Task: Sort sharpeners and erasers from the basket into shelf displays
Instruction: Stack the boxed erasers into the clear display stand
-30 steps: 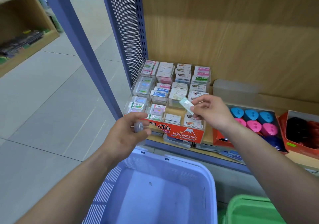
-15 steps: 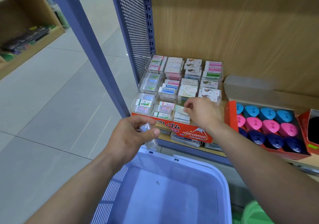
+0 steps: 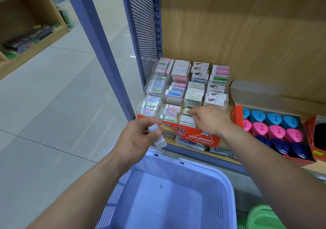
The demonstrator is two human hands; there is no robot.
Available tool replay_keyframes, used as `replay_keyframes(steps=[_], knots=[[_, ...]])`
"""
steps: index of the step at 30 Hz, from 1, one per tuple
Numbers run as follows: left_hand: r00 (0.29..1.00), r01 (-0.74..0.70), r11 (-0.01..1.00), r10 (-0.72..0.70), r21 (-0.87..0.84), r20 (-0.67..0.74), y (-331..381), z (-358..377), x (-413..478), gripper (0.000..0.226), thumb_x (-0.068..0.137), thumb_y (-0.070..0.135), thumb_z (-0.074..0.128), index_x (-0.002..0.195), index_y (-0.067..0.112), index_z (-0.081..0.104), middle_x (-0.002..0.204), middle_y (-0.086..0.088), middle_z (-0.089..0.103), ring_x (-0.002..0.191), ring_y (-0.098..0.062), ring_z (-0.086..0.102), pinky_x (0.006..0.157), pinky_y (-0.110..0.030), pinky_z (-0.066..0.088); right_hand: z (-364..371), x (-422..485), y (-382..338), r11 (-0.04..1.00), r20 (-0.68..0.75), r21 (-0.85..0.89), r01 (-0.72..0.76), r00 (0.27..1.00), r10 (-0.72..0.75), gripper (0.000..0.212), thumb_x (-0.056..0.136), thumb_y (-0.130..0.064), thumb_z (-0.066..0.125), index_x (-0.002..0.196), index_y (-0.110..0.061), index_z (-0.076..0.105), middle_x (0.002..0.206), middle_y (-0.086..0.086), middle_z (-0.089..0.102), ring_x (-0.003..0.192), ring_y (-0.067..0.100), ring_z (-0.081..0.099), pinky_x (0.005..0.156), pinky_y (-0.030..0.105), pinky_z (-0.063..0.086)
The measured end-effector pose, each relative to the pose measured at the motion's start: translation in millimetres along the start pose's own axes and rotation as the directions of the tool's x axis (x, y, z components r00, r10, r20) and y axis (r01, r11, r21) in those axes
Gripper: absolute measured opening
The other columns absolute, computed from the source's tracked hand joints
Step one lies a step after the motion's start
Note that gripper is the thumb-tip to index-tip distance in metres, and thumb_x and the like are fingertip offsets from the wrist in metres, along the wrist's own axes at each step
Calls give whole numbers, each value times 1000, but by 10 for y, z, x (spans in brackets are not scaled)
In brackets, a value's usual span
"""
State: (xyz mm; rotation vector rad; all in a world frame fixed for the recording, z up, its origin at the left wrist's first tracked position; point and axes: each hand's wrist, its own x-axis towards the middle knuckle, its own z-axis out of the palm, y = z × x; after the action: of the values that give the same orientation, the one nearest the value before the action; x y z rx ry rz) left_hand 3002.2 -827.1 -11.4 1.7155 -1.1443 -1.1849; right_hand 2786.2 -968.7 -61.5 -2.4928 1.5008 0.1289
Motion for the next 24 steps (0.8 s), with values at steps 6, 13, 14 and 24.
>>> replay_keyframes(steps=[6, 13, 14, 24], knots=[[999, -28, 991, 22, -134, -44, 154, 41, -51, 15, 91, 8, 71, 102, 17, 75, 93, -4, 78, 78, -5, 69, 63, -10, 49, -146, -173, -39, 943, -25, 331, -31, 999, 41, 33, 103, -28, 49, 134, -31, 61, 129, -12, 66, 116, 16, 62, 98, 37, 51], [998, -33, 964, 17, -263, -63, 294, 209, -85, 15, 90, 0, 69, 104, 7, 68, 88, -29, 71, 72, -20, 71, 68, -23, 59, -490, -828, -414, 593, -75, 798, 109, 994, -82, 17, 100, -26, 60, 113, -24, 71, 88, -9, 74, 77, 15, 72, 74, 29, 55], [999, -31, 958, 17, -286, -50, 316, 230, -99, 16, 90, 0, 69, 104, 7, 68, 92, -28, 72, 75, -23, 73, 73, -27, 60, -503, -863, -436, 547, -71, 830, 106, 994, -85, 15, 99, -22, 62, 112, -25, 69, 89, -2, 74, 78, 21, 73, 76, 35, 56], [995, 12, 989, 3, -150, 98, 376, 348, -118, 20, 82, 10, 81, 96, 11, 66, 85, -10, 75, 79, -22, 69, 72, -31, 57, -428, -903, -363, 164, -32, 986, 18, 996, 83, 18, 84, -3, 77, 100, -9, 71, 84, 7, 69, 71, 18, 63, 71, 32, 56]])
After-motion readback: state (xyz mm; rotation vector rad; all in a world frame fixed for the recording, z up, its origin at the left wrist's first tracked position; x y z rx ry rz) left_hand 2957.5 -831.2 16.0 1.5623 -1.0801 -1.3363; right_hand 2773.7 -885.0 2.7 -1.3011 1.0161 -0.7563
